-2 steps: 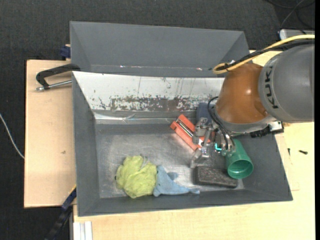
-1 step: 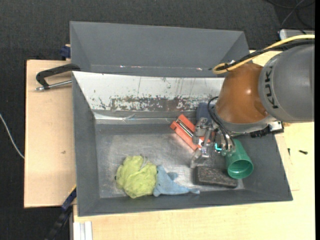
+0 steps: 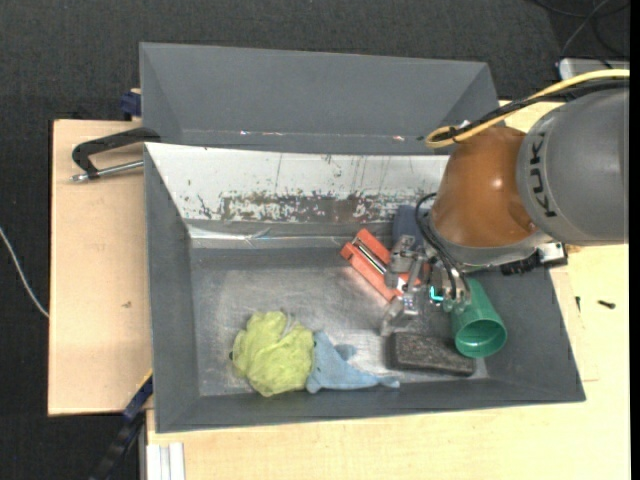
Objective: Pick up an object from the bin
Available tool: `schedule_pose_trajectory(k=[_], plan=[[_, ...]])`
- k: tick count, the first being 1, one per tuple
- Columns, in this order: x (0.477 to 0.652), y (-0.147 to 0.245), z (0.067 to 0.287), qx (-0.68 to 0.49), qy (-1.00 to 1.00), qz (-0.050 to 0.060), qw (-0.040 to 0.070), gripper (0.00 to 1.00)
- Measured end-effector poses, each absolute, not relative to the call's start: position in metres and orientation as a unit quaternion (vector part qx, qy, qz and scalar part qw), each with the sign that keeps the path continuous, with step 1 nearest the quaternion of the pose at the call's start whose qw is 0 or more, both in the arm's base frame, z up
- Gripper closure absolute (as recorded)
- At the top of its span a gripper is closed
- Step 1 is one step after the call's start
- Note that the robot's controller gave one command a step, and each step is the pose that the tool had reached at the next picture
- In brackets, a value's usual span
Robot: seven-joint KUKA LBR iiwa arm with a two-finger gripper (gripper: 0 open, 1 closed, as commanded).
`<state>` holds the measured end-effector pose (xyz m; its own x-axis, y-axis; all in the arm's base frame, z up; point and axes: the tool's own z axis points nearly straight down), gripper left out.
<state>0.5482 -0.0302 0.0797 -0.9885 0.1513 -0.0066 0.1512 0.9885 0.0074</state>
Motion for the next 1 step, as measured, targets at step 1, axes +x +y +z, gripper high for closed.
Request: schedule_pose_trajectory(k=[1], plan=[[0.5482, -0.0302, 0.0797, 0.076, 0.997, 0.003, 0.004, 0.0]])
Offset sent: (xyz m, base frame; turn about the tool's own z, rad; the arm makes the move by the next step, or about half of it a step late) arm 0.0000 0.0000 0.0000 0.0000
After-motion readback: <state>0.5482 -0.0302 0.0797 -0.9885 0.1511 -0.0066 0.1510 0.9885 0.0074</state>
